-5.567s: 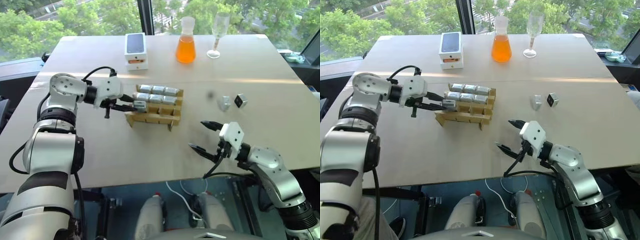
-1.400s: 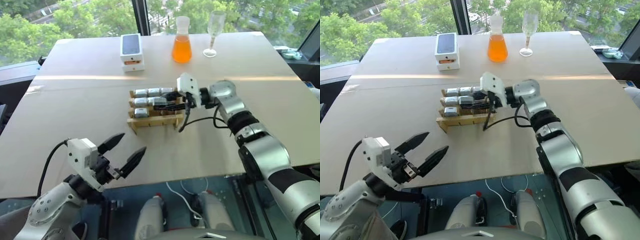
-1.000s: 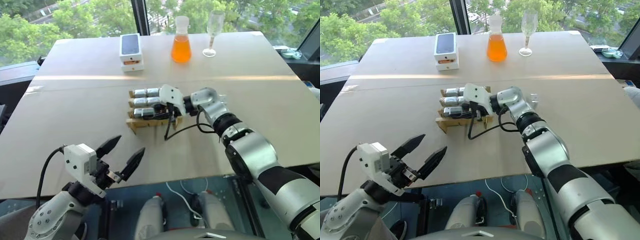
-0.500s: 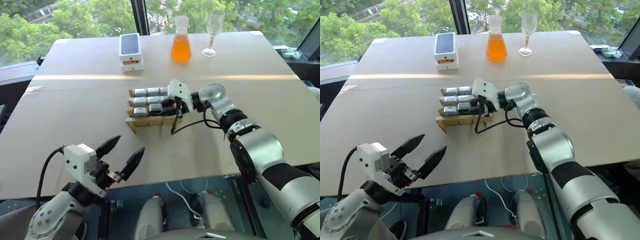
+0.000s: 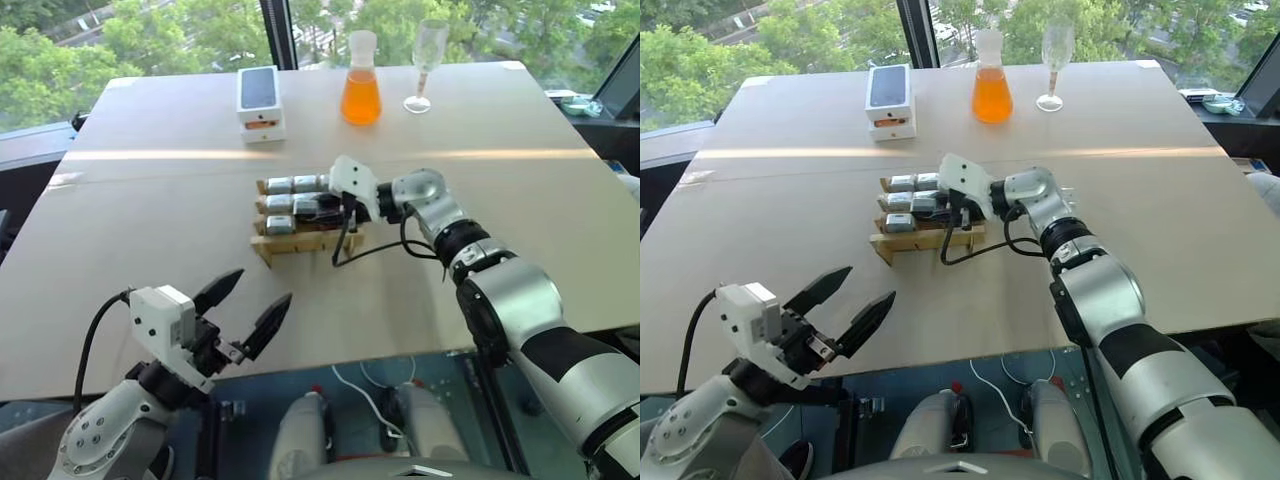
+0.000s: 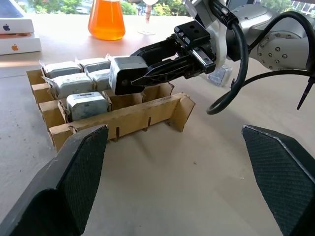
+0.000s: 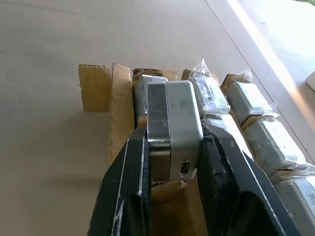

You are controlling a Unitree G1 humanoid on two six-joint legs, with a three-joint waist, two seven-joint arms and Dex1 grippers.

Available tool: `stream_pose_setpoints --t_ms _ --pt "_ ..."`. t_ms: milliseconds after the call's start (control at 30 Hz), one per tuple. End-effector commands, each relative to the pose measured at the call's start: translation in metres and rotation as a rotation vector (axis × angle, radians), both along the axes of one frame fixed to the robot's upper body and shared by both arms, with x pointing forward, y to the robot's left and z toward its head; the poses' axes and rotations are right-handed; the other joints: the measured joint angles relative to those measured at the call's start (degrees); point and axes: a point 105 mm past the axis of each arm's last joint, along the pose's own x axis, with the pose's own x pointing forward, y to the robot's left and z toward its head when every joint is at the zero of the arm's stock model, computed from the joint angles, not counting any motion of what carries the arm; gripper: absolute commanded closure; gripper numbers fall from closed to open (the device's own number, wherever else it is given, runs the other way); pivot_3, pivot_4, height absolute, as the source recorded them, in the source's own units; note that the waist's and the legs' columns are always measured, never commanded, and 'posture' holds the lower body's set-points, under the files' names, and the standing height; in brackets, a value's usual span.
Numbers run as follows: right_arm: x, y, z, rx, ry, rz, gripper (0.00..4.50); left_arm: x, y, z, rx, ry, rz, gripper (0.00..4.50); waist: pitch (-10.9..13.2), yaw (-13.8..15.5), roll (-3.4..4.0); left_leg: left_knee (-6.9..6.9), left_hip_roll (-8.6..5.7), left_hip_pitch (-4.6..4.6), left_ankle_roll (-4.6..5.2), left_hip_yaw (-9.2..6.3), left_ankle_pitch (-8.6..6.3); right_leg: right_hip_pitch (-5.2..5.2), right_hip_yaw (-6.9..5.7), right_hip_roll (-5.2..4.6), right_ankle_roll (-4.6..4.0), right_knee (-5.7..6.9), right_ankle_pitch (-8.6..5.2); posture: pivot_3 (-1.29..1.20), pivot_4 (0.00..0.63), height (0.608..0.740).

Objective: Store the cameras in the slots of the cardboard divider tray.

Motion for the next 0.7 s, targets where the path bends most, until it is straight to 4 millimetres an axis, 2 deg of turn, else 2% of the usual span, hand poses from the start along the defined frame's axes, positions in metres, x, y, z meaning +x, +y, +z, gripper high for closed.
stream_pose_setpoints --t_ms 33,200,400,533,700 --pt "-0.01 0.004 -0.002 -0.045 -0.086 0.091 3.75 -0.002 -0.001 0.008 0.011 -0.041 -0.01 0.0 0.0 0.0 0.0 -0.01 0.0 0.0 0.0 0.0 0.0 0.0 0.0 0.0 0.0 0.0 0.0 0.0 0.15 0.74" --pt "-0.016 0.009 -0.008 -0.073 -0.161 0.132 3.75 -0.003 0.002 0.008 0.016 -0.041 -0.004 0.0 0.0 0.0 -0.01 -0.04 0.0 0.01 -0.12 0.01 0.07 0.0 0.0 0.01 0.0 -0.02 0.0 0.0 0.15 0.74" --pt "-0.007 0.008 -0.011 -0.114 -0.229 0.063 3.75 -0.002 0.002 0.008 0.014 -0.043 -0.005 0.0 0.0 -0.4 -0.01 -0.06 0.0 0.05 -0.14 0.01 0.08 0.01 0.01 0.01 0.0 -0.02 0.0 0.0 0.15 0.74" --pt "-0.002 0.006 -0.01 -0.115 -0.227 0.023 3.75 -0.001 0.001 0.008 0.014 -0.045 -0.01 0.0 0.0 -0.5 -0.01 -0.06 0.0 0.04 -0.14 0.01 0.08 0.01 0.01 0.0 0.0 -0.02 0.0 0.0 0.15 0.74" --pt "-0.007 0.005 -0.014 -0.114 -0.144 0.057 3.75 0.0 0.002 0.008 0.018 -0.046 -0.012 0.0 0.0 -0.4 -0.01 -0.09 -0.01 0.0 -0.16 0.0 0.1 0.02 0.0 0.0 0.0 -0.13 0.0 0.0 0.15 0.74"
